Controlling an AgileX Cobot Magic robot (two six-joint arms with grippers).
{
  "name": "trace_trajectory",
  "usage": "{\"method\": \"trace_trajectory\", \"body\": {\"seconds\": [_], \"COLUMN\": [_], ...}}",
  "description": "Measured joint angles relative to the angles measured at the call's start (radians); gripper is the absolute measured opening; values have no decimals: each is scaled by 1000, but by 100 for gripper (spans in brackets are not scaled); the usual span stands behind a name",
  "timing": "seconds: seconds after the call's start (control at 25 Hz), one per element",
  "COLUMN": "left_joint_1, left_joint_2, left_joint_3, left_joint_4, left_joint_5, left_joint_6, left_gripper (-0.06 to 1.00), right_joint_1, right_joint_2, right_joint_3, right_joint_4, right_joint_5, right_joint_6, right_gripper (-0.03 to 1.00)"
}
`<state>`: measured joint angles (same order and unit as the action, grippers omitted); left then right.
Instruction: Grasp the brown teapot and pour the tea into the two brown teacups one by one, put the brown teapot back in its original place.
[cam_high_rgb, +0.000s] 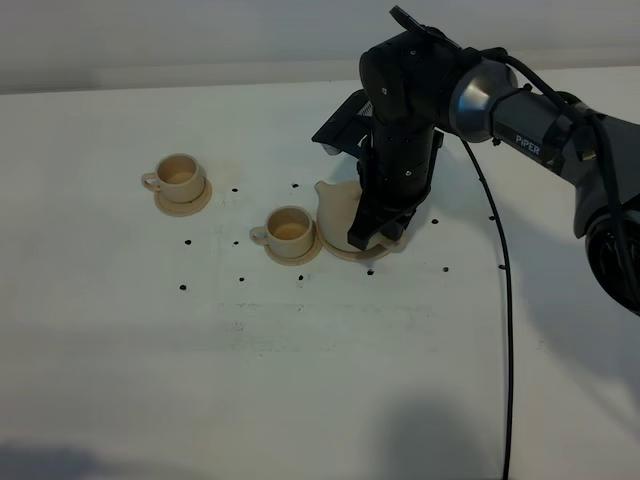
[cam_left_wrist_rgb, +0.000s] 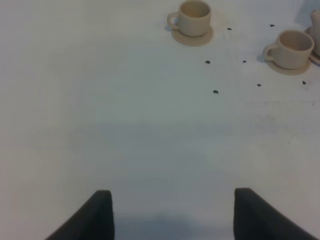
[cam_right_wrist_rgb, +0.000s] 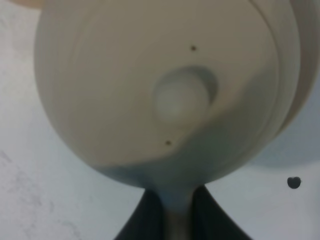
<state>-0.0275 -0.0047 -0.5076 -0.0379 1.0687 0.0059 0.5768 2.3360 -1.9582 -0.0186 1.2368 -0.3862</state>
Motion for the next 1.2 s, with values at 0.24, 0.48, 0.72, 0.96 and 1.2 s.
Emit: {"method": "trace_trajectory", "body": {"seconds": [0.24,0.48,0.72,0.96,1.2], "left_joint_1": [0,0,0,0,0], "left_joint_2": [0,0,0,0,0], "left_joint_3": [0,0,0,0,0], "left_joint_4": [0,0,0,0,0], "left_joint_5": [0,0,0,0,0], "left_joint_6": [0,0,0,0,0], "left_gripper": [50,50,50,50,50], "right_joint_1": [-2,-2,-2,42,114], "right_joint_2": [-9,-44,-62,-65,-61], "right_joint_3": [0,-5,-24,-129,-142], "right_joint_4": [7,19,19,28,19], "right_joint_5": [0,-4,-3,-9,-146], "right_joint_6": [13,27,35,34,9], "right_gripper": [9,9,9,9,9]}}
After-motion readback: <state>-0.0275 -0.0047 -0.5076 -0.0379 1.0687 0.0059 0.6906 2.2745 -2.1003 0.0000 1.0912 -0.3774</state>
